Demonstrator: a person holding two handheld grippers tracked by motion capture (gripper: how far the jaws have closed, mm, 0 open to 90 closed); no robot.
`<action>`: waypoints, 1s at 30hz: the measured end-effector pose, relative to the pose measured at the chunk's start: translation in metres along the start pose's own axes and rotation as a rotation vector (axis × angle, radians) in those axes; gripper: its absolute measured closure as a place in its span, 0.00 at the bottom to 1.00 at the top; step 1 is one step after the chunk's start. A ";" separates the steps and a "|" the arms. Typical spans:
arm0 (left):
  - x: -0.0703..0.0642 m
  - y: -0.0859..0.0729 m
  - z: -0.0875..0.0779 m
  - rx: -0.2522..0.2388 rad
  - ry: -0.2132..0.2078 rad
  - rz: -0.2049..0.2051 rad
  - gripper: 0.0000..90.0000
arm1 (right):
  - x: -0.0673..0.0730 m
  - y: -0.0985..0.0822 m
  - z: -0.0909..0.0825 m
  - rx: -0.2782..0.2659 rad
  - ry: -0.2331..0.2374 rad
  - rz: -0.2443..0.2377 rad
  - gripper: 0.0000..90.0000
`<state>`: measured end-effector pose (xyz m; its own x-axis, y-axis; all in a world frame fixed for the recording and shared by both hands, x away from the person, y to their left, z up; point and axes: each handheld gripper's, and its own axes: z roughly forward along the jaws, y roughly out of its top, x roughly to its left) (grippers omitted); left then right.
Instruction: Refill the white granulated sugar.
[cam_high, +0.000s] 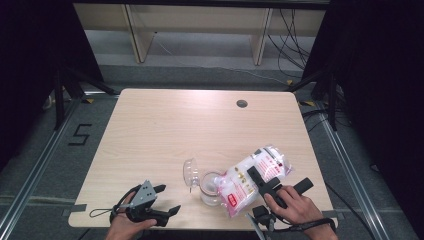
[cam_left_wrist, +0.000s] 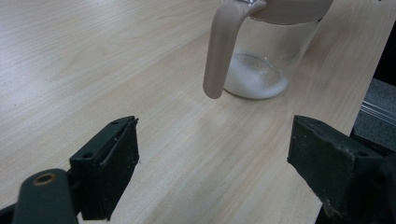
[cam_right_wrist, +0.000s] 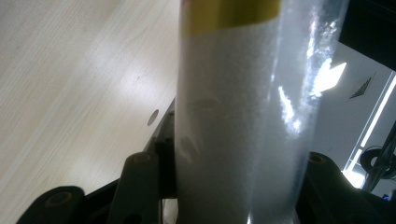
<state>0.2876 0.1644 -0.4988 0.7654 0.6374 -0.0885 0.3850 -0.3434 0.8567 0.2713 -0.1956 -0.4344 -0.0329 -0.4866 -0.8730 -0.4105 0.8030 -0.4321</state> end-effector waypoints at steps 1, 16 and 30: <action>0.000 0.000 0.000 0.000 0.003 -0.001 0.18 | 0.000 0.000 0.000 0.002 -0.002 0.002 0.66; 0.000 0.000 0.001 0.000 -0.001 0.003 0.18 | -0.006 -0.002 -0.002 0.011 0.029 -0.029 0.66; 0.000 0.000 0.000 0.000 0.003 0.000 0.18 | -0.005 0.000 0.001 0.005 0.031 -0.039 0.67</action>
<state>0.2875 0.1644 -0.4987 0.7640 0.6394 -0.0871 0.3848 -0.3431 0.8569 0.2719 -0.1928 -0.4300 -0.0457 -0.5279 -0.8481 -0.4078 0.7849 -0.4666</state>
